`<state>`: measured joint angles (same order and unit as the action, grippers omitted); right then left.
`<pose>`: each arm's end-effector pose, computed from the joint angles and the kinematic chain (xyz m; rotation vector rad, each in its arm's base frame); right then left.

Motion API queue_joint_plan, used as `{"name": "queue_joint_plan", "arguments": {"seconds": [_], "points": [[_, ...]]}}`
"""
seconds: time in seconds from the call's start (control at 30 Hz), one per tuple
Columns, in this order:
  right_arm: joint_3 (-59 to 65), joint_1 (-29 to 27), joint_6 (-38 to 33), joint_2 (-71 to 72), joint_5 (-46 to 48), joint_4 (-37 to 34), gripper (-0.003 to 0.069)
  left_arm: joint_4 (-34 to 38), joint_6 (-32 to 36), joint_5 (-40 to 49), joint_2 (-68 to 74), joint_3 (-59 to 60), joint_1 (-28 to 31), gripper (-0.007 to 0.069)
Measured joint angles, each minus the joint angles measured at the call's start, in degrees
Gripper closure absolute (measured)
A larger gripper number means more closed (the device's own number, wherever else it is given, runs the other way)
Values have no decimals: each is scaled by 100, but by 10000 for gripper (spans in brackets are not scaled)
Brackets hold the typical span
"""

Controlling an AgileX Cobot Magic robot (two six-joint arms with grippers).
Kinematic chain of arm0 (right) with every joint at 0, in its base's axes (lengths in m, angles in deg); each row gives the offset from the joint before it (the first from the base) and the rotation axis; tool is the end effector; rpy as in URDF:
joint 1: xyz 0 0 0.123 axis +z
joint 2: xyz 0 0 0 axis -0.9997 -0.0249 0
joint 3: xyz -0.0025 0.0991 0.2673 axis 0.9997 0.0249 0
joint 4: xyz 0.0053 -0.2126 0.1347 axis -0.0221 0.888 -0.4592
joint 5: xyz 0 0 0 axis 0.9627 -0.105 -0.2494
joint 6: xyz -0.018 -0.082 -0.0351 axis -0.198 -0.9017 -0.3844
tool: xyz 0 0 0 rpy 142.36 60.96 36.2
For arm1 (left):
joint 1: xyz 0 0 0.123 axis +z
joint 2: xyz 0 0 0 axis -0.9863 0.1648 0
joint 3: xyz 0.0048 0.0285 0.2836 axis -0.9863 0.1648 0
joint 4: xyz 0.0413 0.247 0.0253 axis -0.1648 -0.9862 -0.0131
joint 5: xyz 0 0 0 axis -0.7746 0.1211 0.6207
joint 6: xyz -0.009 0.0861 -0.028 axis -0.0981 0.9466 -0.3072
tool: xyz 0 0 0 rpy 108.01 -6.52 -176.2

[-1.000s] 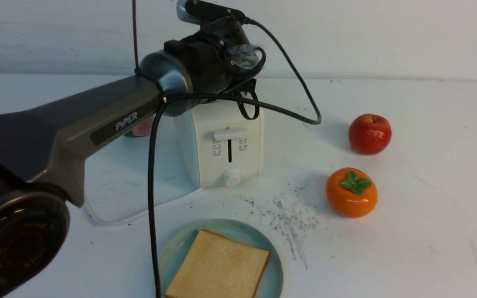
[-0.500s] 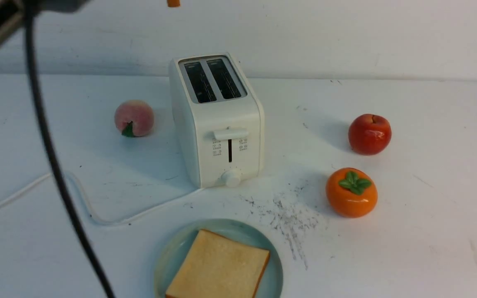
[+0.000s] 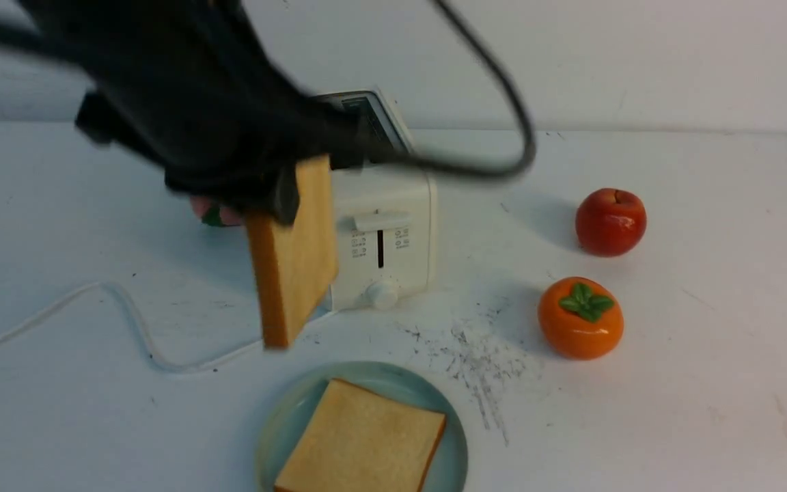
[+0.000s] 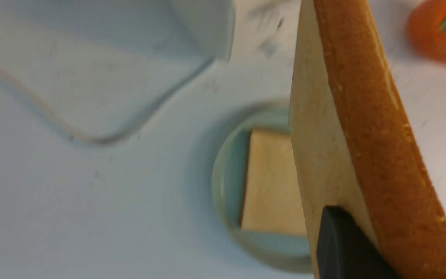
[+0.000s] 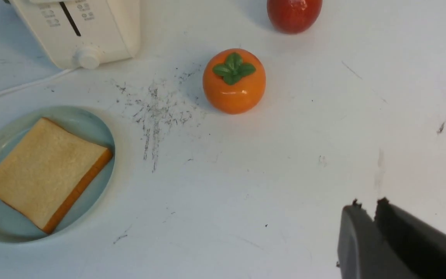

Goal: Take toasted bread from bread machine on white table place on plate.
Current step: 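Place the slice of bread on the plate with the left gripper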

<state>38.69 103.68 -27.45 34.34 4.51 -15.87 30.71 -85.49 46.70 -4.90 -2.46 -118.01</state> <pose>0.0636 0.0166 0.3560 -0.1542 2.1527 0.2140 0.2381 -0.1683 0.3851 0.2068 2.6538 -0.2048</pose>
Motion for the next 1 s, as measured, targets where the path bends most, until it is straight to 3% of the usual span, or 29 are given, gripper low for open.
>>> {"name": "queue_joint_plan", "arguments": {"seconds": [0.23, 0.5, 0.8, 1.0], "points": [[196, 0, 0, 0, -256, 0, 588, -2102, -1763, -1610, 282, 1883, -1135, 522], [376, 0, 0, -5, -286, 0, 576, -3707, -2714, -1925, 1163, 2004, -1527, 522], [390, 0, 0, -5, -292, 0, 568, -3979, -2863, -1970, 1749, 2004, -1545, 522], [390, 0, 0, -5, -297, 0, 561, -3822, -2504, -1976, 1762, 2004, -1568, 522]]}}
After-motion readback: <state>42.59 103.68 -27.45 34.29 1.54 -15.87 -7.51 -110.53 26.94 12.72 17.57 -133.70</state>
